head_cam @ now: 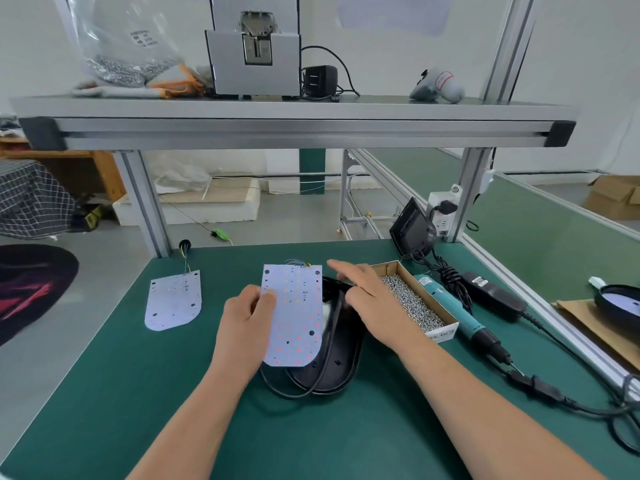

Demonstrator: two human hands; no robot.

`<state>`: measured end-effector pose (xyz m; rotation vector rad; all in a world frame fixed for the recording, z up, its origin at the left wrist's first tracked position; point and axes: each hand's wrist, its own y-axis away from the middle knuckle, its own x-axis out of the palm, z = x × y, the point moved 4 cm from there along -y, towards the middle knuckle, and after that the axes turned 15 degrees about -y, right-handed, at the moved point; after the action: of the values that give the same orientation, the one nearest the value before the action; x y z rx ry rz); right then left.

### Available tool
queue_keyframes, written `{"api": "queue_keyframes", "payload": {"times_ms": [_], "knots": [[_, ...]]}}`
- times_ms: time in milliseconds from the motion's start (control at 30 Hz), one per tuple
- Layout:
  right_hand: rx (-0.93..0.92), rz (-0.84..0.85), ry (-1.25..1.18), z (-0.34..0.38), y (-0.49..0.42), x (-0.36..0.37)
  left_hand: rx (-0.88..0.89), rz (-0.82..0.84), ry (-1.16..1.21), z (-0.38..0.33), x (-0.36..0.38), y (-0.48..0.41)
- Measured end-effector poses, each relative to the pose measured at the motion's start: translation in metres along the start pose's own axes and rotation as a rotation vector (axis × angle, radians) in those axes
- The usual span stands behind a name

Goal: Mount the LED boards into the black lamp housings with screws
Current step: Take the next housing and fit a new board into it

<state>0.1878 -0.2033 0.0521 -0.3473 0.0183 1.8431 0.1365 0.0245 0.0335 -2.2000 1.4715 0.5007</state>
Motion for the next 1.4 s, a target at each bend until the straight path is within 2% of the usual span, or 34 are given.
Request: {"api": "queue_keyframes", "payload": {"times_ms": [100,267,467,600,733,800,933,1033,1133,1267,1400], "knots": [[-0.059,-0.005,-0.049,0.003,0.001,0.008,0.037,-0.036,-0.027,-0.001,0.007,0.002],[-0.117,0.007,0.134,-0.004,0.000,0.018,0.088,-0.028,-0.010,-0.007,0.017,0.008],[-0.124,-0.046,0.063,-0.004,-0.005,0.011,0.103,0.002,-0.010,-0.012,0.017,0.010],[-0.018,-0.043,-0.047,-0.012,-0.006,0.007,-0.054,0.104,0.046,-0.004,0.010,0.011],[-0.005,-0.036,-0.174,-0.014,-0.007,0.005,-0.193,0.114,0.158,0.005,-0.002,-0.001],[-0.003,-0.030,-0.227,-0.016,-0.009,0.006,-0.183,0.178,0.078,0.008,-0.006,-0.003],[0.008,-0.015,-0.348,-0.018,-0.009,0.007,0.014,0.353,-0.169,0.009,-0.007,-0.001],[-0.003,-0.001,-0.414,-0.018,-0.008,0.008,0.136,0.363,-0.405,0.004,0.000,0.003],[-0.011,-0.016,-0.480,-0.020,-0.006,0.011,0.149,0.310,-0.730,0.000,0.005,0.006],[0.052,-0.075,-0.682,-0.021,-0.004,0.014,0.116,0.239,-0.756,0.000,0.001,0.008],[0.116,-0.029,-0.846,-0.019,-0.003,0.020,0.089,0.180,-0.769,0.000,0.003,0.008]]}}
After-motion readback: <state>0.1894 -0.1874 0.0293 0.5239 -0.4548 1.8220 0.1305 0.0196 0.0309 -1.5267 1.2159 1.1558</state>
